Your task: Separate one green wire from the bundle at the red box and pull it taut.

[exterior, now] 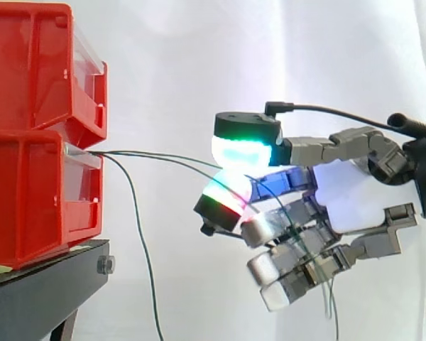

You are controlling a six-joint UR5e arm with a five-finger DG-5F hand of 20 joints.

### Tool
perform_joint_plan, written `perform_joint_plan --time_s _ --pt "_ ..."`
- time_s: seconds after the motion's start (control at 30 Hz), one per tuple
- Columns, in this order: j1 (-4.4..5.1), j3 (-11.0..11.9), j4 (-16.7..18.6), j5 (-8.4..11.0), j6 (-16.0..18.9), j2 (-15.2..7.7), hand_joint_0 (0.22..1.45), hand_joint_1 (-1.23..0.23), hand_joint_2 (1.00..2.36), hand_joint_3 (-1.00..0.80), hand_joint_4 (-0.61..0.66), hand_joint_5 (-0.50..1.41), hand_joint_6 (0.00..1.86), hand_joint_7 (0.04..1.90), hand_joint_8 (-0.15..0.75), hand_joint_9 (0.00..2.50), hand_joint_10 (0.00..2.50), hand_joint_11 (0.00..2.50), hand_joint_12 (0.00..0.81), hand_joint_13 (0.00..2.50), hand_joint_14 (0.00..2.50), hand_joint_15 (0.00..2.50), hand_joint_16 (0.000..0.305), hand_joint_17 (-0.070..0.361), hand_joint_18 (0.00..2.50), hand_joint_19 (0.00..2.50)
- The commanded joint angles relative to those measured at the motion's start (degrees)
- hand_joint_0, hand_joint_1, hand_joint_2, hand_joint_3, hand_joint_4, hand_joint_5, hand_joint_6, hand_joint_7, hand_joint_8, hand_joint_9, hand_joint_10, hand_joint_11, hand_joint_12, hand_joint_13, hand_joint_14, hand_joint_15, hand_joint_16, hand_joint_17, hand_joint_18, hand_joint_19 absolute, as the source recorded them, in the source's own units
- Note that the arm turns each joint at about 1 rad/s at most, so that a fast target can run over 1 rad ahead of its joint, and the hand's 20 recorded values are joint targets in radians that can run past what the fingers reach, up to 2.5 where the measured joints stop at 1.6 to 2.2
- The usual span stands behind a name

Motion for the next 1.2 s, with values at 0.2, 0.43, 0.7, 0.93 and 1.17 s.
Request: perform_joint_plan --time_s 0.2,0.43,0.7,0.93,1.17 --pt "0.11 -0.84 0.34 0.07 3.44 0.06 0.68 -0.83 1.02 -0.13 -0.28 -0.17 0.88 1.26 0.227 0.75 0.01 0.31 0.353 0.64 0.01 0.21 0.048 0.108 0.52 0.38" --pt "0.11 -0.84 0.25 0.07 3.53 0.06 0.67 -0.85 1.01 -0.15 -0.29 -0.16 0.87 1.29 0.177 0.59 0.00 0.08 0.313 0.43 0.00 0.10 0.047 0.106 0.27 0.24" --pt "-0.33 -0.76 -2.47 -0.10 3.18 1.47 0.66 -0.86 1.01 -0.15 -0.31 -0.16 0.87 1.27 0.155 0.51 0.00 0.00 0.295 0.27 0.00 0.02 0.046 0.104 0.09 0.10" --pt "-0.07 -0.76 -4.58 -0.10 3.00 1.47 0.66 -0.87 1.01 -0.15 -0.32 -0.15 0.86 1.28 0.133 0.45 0.00 0.00 0.290 0.22 0.00 0.00 0.046 0.104 0.00 0.02" --pt "0.11 -2.43 -4.41 -0.37 2.91 1.38 0.66 -0.87 1.01 -0.16 -0.32 -0.15 0.86 1.29 0.129 0.44 0.00 0.00 0.293 0.22 0.00 0.01 0.046 0.104 0.00 0.04"
